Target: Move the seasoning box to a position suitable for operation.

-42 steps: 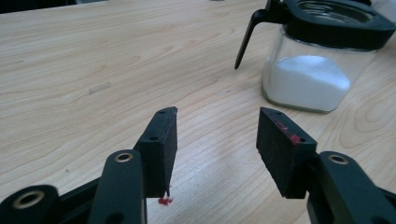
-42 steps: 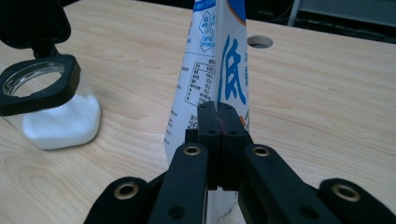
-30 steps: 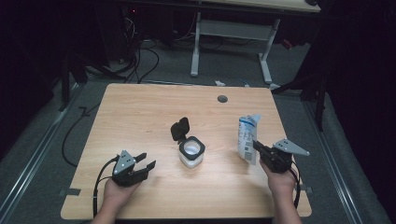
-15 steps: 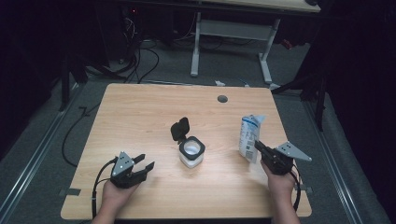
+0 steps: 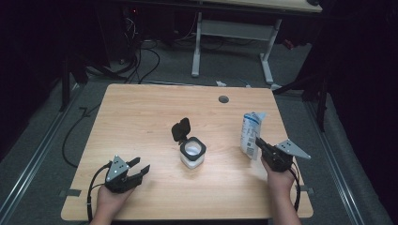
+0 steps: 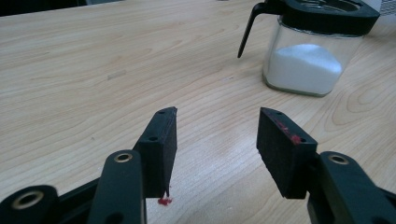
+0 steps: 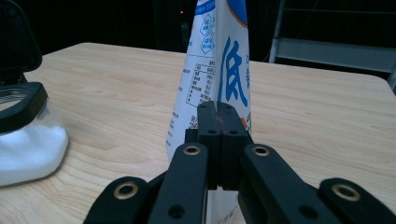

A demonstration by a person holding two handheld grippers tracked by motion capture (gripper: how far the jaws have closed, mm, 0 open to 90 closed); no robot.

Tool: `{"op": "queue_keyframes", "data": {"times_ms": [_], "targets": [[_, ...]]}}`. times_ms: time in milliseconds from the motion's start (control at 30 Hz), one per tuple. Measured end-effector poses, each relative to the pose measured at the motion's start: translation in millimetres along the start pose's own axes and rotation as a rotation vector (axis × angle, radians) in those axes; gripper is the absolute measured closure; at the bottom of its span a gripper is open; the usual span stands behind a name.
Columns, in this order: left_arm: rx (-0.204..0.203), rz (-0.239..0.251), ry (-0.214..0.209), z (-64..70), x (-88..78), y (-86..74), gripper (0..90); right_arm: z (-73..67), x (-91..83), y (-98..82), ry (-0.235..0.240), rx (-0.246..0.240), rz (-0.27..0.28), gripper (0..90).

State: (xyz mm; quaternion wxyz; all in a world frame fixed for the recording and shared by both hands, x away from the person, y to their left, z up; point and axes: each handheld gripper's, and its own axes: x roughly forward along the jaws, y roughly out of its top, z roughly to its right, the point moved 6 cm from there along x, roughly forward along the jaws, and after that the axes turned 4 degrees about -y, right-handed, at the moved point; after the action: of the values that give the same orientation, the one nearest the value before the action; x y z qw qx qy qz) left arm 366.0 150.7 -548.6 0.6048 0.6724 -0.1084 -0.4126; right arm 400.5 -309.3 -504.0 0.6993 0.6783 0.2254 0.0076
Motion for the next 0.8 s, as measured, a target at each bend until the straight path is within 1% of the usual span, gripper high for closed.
{"op": "queue_keyframes", "data": {"times_ms": [100,200,300,433,800], "targets": [[-0.002,0.001,0.002,-0.1,-1.2,-0.3,48.2,0.4,3.2,-2.6,0.002,0.007,-0.009,89.9],[-0.001,0.001,0.0,0.3,-1.2,0.0,48.2,-0.2,4.2,-4.7,0.002,0.0,-0.018,89.8],[0.003,-0.001,-0.005,0.9,-0.6,0.2,48.1,-0.4,3.0,-8.0,-0.002,-0.014,-0.023,89.8],[0.006,0.001,-0.01,2.1,0.4,1.5,48.1,1.9,-0.4,-12.4,-0.001,-0.005,-0.018,89.7],[0.01,0.008,-0.022,2.1,1.6,4.1,48.0,1.6,-7.4,-19.2,-0.013,-0.014,-0.026,88.7]]}}
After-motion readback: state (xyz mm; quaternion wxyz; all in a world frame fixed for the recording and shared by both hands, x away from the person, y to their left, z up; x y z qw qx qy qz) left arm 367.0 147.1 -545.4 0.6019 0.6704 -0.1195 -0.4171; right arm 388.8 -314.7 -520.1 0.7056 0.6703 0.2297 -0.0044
